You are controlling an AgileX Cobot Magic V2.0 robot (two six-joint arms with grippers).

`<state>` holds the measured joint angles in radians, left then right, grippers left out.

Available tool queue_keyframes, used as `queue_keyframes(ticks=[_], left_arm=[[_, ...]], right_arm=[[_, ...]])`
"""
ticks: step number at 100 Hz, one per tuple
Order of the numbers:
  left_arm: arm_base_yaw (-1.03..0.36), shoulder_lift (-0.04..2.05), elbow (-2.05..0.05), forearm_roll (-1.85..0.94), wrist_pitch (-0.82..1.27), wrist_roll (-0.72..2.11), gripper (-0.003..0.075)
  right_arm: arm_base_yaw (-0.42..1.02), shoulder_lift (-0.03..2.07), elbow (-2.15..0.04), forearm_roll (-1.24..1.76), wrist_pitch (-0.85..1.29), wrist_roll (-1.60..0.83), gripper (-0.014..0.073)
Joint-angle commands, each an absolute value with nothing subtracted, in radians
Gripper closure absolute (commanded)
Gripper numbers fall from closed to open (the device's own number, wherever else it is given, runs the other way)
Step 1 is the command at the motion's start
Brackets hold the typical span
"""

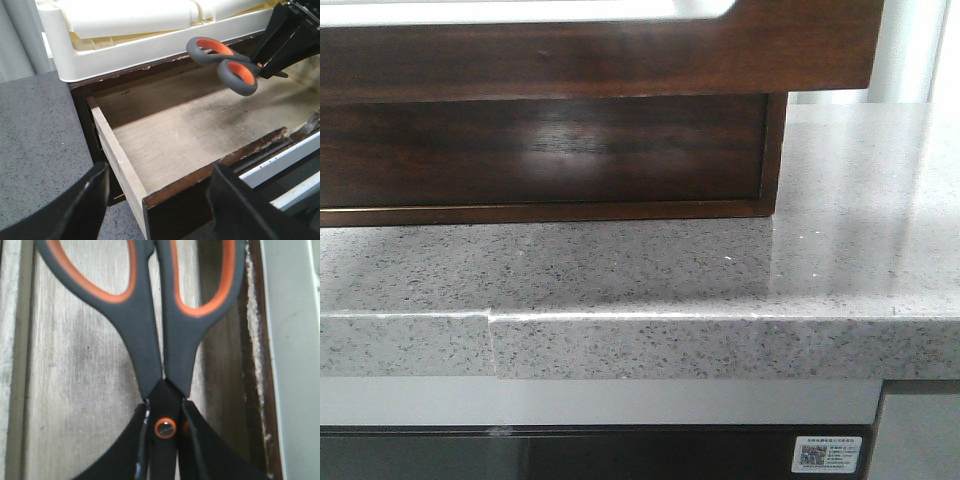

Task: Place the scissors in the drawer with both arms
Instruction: 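Lift the scissors and carry them over the open drawer with the right gripper, then lower the scissors into the drawer and open the right gripper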

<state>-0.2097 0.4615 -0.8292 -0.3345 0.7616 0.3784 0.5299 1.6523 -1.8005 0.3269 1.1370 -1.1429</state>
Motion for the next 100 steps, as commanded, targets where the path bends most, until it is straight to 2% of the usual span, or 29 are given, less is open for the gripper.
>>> queue_keyframes(ticks=[1, 40, 65, 76, 100], left_arm=[[-0.22, 0.478, -0.858, -0.354, 0.686, 0.376, 0.0302], [-0.22, 0.478, -0.858, -0.354, 0.686, 0.376, 0.0302], [-0.22, 0.478, -0.858, -0.354, 0.686, 0.376, 0.0302], [-0.22, 0.478, -0.858, -0.354, 0.686, 0.376, 0.0302], [-0.22, 0.478, -0.858, -0.352, 0.686, 0.376, 0.0302]], right_arm=[[0.522, 1.635, -1.822, 0.322, 1.14, -1.138, 0.0592], [0.522, 1.64, -1.822, 0.297, 1.181, -1.14, 0.0584], [0.522, 1.64, -1.824, 0.297, 1.15, -1.125, 0.0406], [0.522, 1.64, -1.84, 0.297, 1.137, -1.098, 0.0394], [0.522, 1.566, -1.988, 0.257, 1.223, -0.793, 0.0394]])
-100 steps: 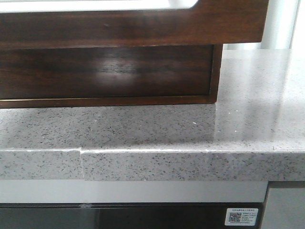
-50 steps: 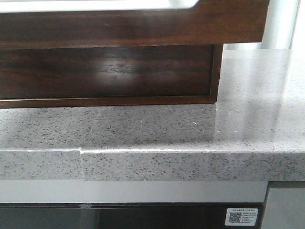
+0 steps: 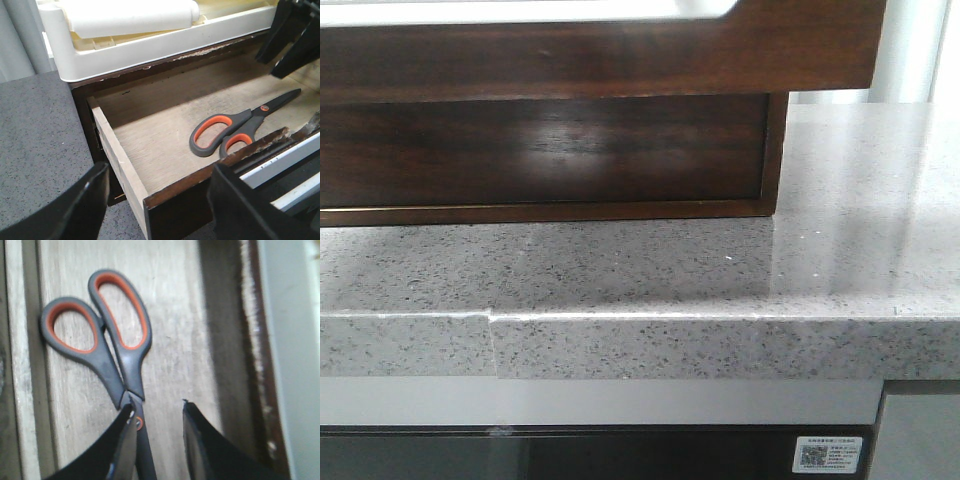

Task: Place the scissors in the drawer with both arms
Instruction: 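Lower the scissors into the drawer and open the right gripper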

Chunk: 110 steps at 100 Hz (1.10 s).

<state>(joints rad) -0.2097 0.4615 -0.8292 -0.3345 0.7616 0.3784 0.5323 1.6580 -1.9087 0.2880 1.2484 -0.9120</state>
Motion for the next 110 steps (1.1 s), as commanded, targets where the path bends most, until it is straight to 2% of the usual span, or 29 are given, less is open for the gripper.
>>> queue_keyframes(ticks=[1, 14, 25, 61, 87, 110], left_arm=[[-0.22, 0.478, -0.858, -0.352, 0.686, 0.376, 0.0302], [-0.22, 0.478, -0.858, -0.352, 0.686, 0.376, 0.0302], [-0.22, 0.478, -0.858, -0.352, 0.686, 0.376, 0.0302], [-0.22, 0.478, -0.856, -0.352, 0.686, 0.376, 0.0302], [-0.22, 0.478, -0.836, -0.352, 0.684, 0.376, 0.0302], [-0.22, 0.478, -0.81, -0.355, 0.671, 0.376, 0.0302]], right_arm=[[0.522, 1.557, -1.99, 0.254, 1.231, -0.784, 0.0394], [0.52, 1.459, -1.988, 0.224, 1.281, -0.582, 0.0394], [0.52, 1.358, -1.914, 0.22, 1.248, -0.518, 0.0394], [0.51, 0.995, -1.327, 0.112, 0.846, -0.22, 0.0394], [0.508, 0.782, -0.944, 0.12, 0.582, -0.174, 0.0394], [0.508, 0.732, -0.882, 0.127, 0.547, -0.174, 0.0394]])
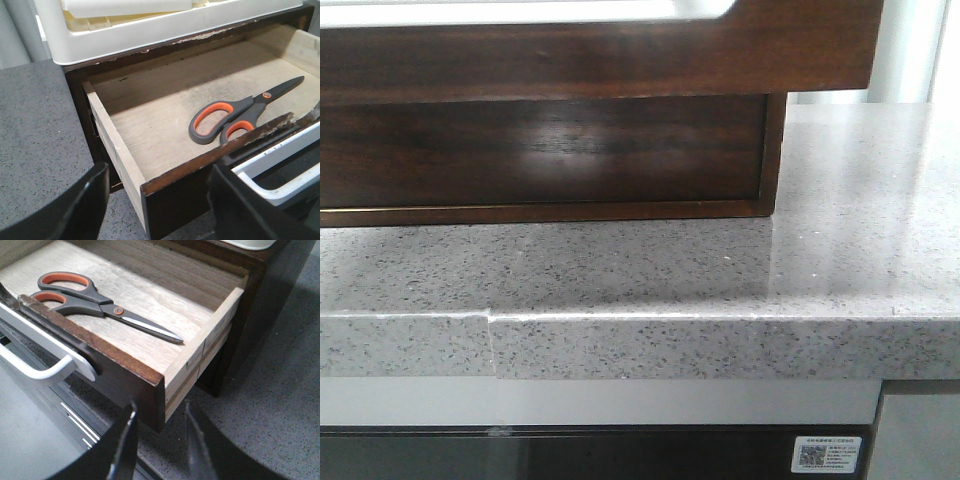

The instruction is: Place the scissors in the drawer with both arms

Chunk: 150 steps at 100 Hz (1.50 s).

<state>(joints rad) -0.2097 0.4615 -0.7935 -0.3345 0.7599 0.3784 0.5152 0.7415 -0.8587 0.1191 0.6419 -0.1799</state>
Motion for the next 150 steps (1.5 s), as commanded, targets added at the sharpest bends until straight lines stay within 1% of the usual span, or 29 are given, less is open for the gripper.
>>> queue_keyframes(ticks=[1, 55, 59, 62, 66, 71, 81, 83, 88, 92, 150], left_arm=[[-0.22, 0.478, -0.807, -0.355, 0.67, 0.376, 0.0302], [-0.22, 0.478, -0.789, -0.367, 0.666, 0.376, 0.0303], [-0.22, 0.478, -0.789, -0.367, 0.664, 0.376, 0.0315], [-0.22, 0.478, -0.789, -0.367, 0.664, 0.376, 0.0333], [-0.22, 0.478, -0.789, -0.367, 0.662, 0.376, 0.0377], [-0.22, 0.478, -0.789, -0.367, 0.662, 0.376, 0.0447], [-0.22, 0.478, -0.789, -0.367, 0.656, 0.376, 0.0607], [-0.22, 0.478, -0.789, -0.367, 0.656, 0.376, 0.0627], [-0.22, 0.478, -0.789, -0.367, 0.652, 0.376, 0.07], [-0.22, 0.478, -0.789, -0.367, 0.649, 0.376, 0.0741], [-0.22, 0.469, -0.783, -0.36, 0.637, 0.376, 0.0741]], right_arm=[[0.508, 0.732, -0.882, 0.127, 0.547, -0.174, 0.0394], [0.508, 0.734, -0.882, 0.127, 0.547, -0.174, 0.0394], [0.508, 0.734, -0.882, 0.127, 0.547, -0.174, 0.0397], [0.508, 0.734, -0.882, 0.127, 0.547, -0.174, 0.0409], [0.508, 0.734, -0.882, 0.127, 0.547, -0.174, 0.0435], [0.508, 0.734, -0.882, 0.127, 0.547, -0.174, 0.0492], [0.508, 0.734, -0.882, 0.127, 0.547, -0.174, 0.0637], [0.508, 0.734, -0.882, 0.127, 0.544, -0.174, 0.0663], [0.508, 0.734, -0.882, 0.127, 0.542, -0.174, 0.0662], [0.508, 0.734, -0.882, 0.127, 0.534, -0.174, 0.0662], [0.508, 0.734, -0.882, 0.127, 0.558, -0.174, 0.0662]])
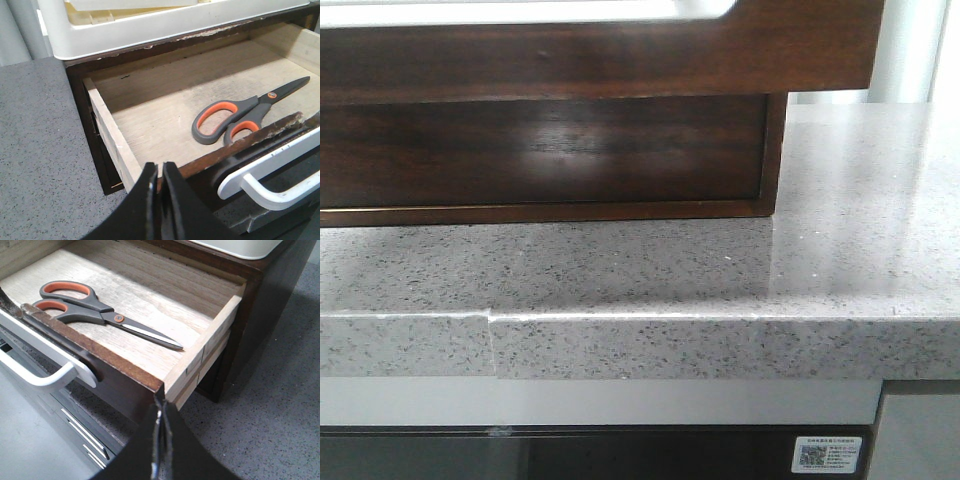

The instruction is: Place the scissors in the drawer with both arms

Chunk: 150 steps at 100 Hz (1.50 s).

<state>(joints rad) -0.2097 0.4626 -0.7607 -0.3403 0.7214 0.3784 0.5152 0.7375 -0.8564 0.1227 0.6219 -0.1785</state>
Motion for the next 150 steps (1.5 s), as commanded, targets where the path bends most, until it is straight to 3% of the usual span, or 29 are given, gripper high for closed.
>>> queue_keyframes(ticks=[1, 17, 46, 62, 81, 150], left_arm=[[-0.22, 0.465, -0.779, -0.347, 0.627, 0.376, 0.0741], [-0.202, 0.314, -0.677, -0.236, 0.531, 0.372, 0.0741], [-0.15, 0.055, -0.245, -0.191, 0.13, 0.303, 0.0741], [-0.098, -0.005, -0.101, 0.048, 0.09, -0.014, 0.0741], [-0.084, -0.036, 0.028, 0.031, 0.0, -0.029, 0.0741], [-0.084, -0.036, 0.032, -0.024, 0.028, 0.014, 0.0741]], right_arm=[[0.508, 0.734, -0.882, 0.127, 0.558, -0.174, 0.0662], [0.508, 0.734, -0.882, 0.127, 0.556, -0.174, 0.0662], [0.508, 0.734, -0.882, 0.127, 0.556, -0.174, 0.0662], [0.508, 0.734, -0.882, 0.127, 0.556, -0.174, 0.0662], [0.508, 0.734, -0.882, 0.127, 0.556, -0.174, 0.0662], [0.508, 0.734, -0.882, 0.127, 0.554, -0.174, 0.0662]])
